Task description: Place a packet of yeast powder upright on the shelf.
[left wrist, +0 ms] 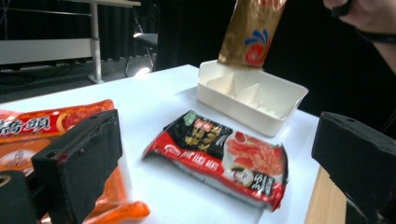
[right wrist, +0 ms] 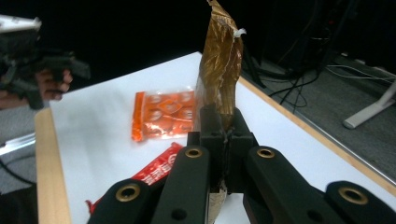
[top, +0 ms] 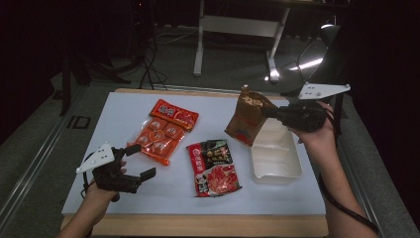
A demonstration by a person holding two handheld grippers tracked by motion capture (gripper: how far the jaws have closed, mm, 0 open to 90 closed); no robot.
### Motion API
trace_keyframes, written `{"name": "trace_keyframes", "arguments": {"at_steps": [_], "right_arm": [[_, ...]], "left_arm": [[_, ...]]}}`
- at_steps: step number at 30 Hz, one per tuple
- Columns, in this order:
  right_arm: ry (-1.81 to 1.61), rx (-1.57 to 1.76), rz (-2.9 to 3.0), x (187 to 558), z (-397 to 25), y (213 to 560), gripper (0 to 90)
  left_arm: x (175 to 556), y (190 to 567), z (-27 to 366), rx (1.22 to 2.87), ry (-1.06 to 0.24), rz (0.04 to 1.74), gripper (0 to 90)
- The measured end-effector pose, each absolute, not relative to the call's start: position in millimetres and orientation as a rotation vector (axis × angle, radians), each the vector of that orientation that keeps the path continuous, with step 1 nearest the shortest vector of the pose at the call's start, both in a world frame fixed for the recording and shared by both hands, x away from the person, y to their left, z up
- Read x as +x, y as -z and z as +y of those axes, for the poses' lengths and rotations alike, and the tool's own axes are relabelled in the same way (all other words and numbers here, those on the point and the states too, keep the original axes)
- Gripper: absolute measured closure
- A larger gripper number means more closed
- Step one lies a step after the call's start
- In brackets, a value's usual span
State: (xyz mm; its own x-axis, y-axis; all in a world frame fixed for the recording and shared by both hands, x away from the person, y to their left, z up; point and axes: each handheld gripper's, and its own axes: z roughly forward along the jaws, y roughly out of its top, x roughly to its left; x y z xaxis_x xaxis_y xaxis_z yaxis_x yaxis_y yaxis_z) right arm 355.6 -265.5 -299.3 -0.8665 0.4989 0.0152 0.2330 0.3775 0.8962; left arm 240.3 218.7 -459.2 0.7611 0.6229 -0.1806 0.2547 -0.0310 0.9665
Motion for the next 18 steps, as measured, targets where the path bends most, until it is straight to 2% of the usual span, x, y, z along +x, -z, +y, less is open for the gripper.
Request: {"name": "trace_keyframes", "arguments": {"at_steps": [18], "right_arm": [[-1.403, 0.751, 2.250, 398.2, -310.0, 302.4, 89.6]], "left_arm": [[242.3, 488.7, 224.5, 1.586, -0.346, 0.761, 4.8]]}}
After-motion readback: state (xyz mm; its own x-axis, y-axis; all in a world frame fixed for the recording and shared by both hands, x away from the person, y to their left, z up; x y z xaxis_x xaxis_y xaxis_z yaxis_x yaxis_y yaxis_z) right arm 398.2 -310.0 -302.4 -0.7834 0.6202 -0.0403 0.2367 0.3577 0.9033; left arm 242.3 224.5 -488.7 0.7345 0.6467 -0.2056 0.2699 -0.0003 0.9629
